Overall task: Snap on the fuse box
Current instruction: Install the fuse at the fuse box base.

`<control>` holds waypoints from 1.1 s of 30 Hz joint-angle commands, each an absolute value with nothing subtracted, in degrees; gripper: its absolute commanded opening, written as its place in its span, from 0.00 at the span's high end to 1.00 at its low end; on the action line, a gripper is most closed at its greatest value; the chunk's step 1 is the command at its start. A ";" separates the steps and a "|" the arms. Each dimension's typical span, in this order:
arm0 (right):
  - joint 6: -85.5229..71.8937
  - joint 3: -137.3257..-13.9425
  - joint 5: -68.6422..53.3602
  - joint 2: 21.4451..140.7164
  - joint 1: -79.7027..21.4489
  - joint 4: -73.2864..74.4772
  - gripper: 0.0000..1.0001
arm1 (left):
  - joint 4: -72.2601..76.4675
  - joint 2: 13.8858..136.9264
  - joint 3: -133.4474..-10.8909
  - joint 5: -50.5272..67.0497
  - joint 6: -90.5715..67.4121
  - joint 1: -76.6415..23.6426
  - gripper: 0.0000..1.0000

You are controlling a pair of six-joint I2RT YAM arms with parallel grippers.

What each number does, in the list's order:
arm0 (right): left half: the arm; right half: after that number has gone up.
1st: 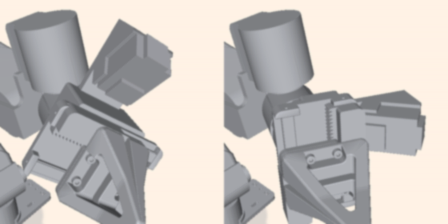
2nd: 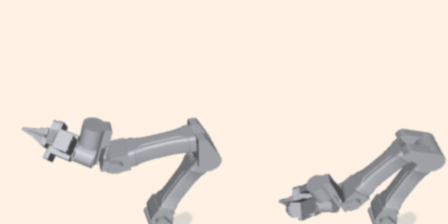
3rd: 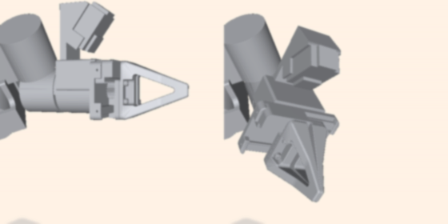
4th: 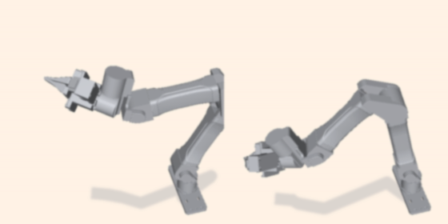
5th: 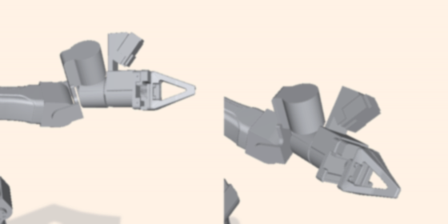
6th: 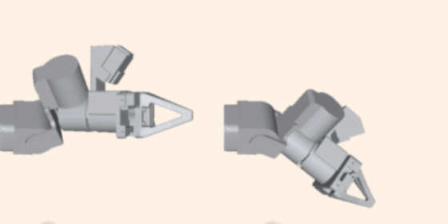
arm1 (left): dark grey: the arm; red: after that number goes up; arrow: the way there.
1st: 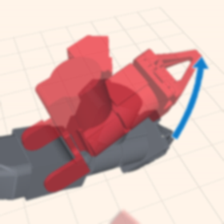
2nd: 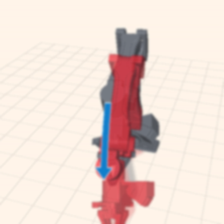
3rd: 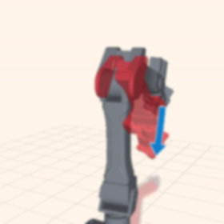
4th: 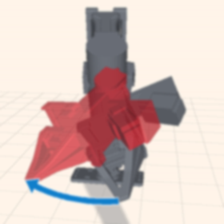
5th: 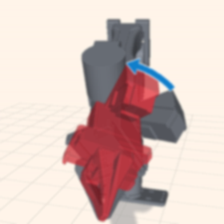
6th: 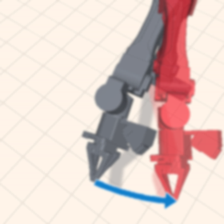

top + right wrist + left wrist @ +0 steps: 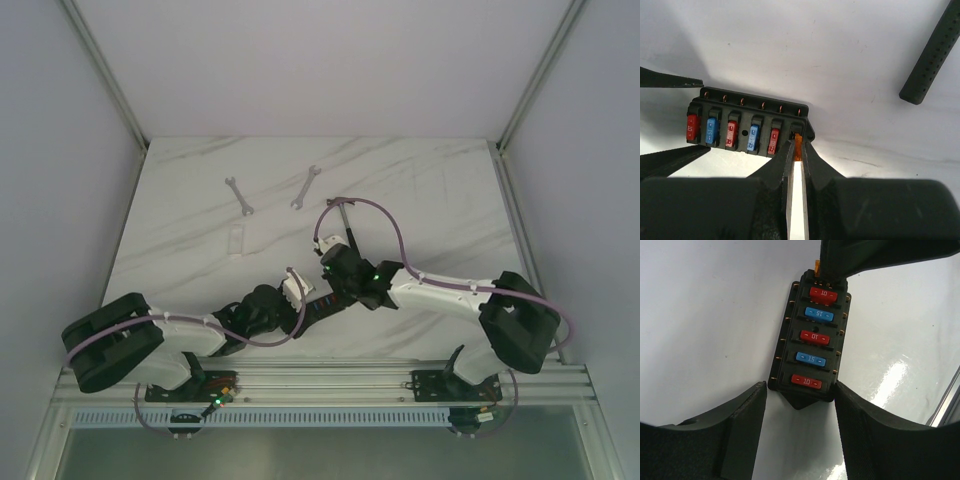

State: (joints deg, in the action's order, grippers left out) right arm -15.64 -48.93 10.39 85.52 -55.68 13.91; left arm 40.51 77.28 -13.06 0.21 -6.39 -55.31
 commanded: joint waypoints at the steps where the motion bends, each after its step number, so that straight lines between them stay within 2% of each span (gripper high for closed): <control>1: -17.11 -50.71 12.73 86.78 -56.37 15.33 0.97 | 40.07 77.91 -13.78 0.88 -6.47 -55.28 0.36; 20: -22.83 -53.98 16.56 87.89 -57.73 17.13 0.98 | 38.87 77.87 -14.44 -0.84 -7.03 -55.89 0.47; 33: -25.66 -53.31 19.88 87.23 -57.78 18.14 0.97 | 38.14 77.26 -14.42 -2.70 -8.40 -56.28 0.49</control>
